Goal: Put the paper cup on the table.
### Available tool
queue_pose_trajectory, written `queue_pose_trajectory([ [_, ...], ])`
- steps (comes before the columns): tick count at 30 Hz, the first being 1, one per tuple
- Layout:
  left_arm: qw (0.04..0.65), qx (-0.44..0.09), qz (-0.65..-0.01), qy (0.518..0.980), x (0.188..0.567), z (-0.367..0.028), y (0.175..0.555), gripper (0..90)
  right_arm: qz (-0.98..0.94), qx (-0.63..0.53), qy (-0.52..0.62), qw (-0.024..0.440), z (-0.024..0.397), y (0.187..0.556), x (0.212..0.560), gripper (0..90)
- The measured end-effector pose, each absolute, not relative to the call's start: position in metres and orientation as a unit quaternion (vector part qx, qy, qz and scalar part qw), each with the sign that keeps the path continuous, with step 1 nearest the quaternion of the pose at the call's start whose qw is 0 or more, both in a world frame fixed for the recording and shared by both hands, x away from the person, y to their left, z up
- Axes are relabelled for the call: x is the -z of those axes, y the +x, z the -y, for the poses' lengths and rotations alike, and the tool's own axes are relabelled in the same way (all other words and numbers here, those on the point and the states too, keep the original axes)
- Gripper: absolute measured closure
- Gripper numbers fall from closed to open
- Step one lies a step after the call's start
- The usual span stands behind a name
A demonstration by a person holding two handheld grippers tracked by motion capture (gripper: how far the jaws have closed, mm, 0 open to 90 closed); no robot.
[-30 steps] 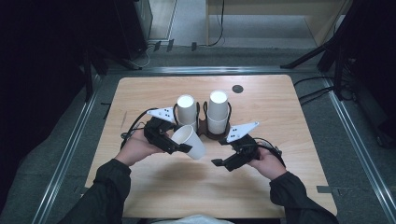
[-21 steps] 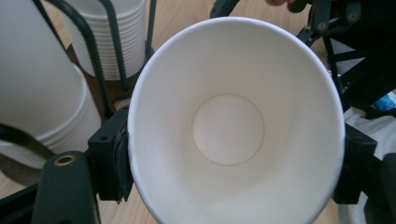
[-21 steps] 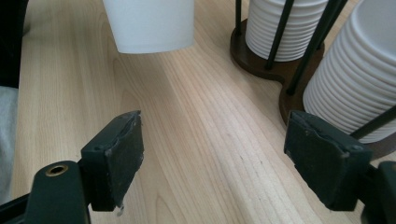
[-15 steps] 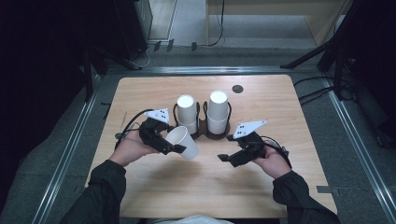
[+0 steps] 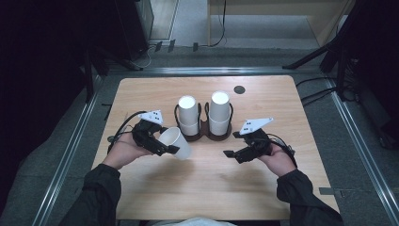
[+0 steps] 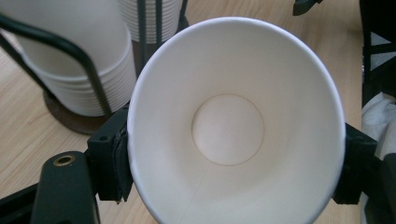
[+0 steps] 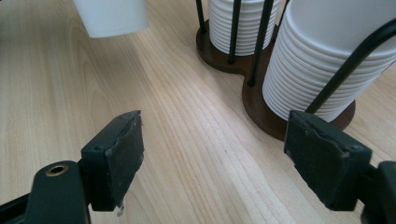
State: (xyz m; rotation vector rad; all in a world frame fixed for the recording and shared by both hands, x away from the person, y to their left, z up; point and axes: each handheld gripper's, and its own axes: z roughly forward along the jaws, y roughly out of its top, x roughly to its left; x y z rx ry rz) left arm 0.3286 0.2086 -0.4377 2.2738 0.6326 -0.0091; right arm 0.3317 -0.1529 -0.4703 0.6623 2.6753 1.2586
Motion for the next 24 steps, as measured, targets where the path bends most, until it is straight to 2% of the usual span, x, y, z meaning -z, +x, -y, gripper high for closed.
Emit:
queue_pose_trajectory([
  [24,0.387,-0.016,-0.314,0.867,0.438,-0.265,0.339,20.5,-0.888,-0.402,0.215,0.048,0.148,0.338,0.478,20.2],
])
